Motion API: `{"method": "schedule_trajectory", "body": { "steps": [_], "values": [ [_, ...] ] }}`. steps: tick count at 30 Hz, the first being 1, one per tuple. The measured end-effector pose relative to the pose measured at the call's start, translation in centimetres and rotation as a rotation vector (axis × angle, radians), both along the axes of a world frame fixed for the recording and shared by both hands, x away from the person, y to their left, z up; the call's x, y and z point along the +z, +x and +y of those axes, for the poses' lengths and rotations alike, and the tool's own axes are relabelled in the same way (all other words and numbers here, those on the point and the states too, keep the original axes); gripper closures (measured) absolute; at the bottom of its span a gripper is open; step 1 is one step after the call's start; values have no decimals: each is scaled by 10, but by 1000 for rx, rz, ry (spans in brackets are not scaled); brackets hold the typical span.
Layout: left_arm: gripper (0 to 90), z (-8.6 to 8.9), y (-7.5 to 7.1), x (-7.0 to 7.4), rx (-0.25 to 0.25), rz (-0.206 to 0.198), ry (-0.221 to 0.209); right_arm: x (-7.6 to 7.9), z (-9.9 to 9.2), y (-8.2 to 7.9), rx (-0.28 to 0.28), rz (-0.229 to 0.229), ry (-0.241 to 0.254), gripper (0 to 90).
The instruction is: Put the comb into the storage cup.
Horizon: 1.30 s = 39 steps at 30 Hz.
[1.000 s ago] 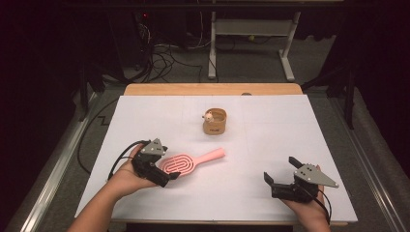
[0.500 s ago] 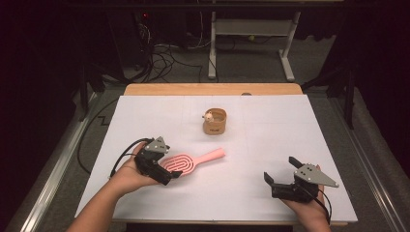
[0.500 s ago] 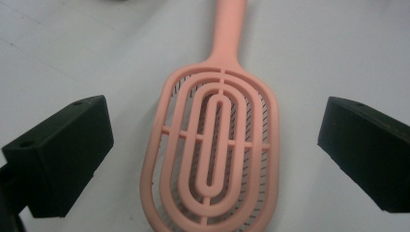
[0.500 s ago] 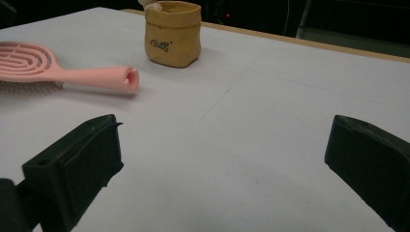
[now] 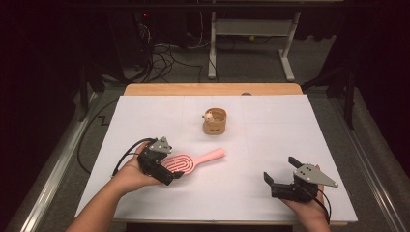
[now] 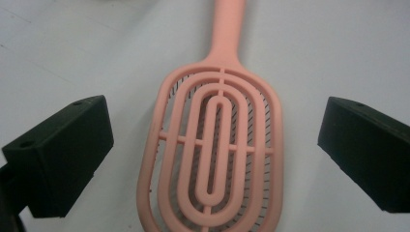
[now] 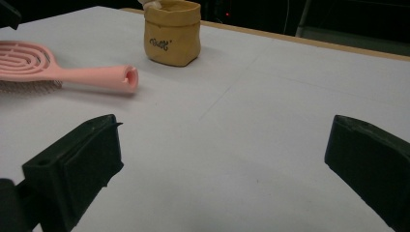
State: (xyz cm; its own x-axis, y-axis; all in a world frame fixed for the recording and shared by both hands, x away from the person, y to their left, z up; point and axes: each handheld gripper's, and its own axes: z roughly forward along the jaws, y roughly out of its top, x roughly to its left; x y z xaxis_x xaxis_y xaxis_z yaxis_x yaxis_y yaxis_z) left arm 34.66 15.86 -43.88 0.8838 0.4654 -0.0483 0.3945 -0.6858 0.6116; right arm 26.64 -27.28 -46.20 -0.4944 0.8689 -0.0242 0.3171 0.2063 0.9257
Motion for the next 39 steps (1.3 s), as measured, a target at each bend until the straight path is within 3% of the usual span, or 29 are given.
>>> {"method": "schedule_trajectory", "body": {
  "steps": [5,11,23,34,39],
  "values": [
    [0,-6,1,-6,-5,25,66,-1,0,-1,-1,4,2,3],
    [2,-12,2,-9,-8,32,103,1,1,-1,-1,-2,4,3],
    [37,-16,6,-13,-15,52,137,0,2,-2,8,-3,-5,3],
    [59,-21,6,-6,-28,35,165,1,3,-3,11,-10,-9,3],
    [149,-21,9,-7,-29,62,165,2,4,-3,15,-16,-11,3]
  ]
}}
